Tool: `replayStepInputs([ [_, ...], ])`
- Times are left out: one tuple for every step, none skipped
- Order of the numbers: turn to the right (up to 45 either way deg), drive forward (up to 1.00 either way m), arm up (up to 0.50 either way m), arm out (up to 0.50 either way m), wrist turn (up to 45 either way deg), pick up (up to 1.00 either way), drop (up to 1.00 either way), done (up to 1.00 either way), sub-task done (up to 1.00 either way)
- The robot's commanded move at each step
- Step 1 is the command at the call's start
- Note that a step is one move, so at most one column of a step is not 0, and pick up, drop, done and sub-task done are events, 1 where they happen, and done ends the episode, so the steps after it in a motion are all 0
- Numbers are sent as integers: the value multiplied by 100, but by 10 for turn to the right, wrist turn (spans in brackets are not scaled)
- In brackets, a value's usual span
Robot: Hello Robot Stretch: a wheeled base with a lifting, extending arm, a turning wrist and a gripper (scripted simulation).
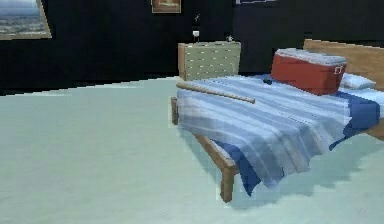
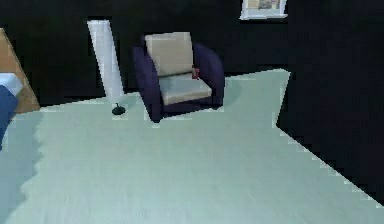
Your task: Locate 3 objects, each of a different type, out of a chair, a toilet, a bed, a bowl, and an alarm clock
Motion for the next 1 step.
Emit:
replayStepInputs([
  [120,0,0,0,0,0,0,0,0],
])
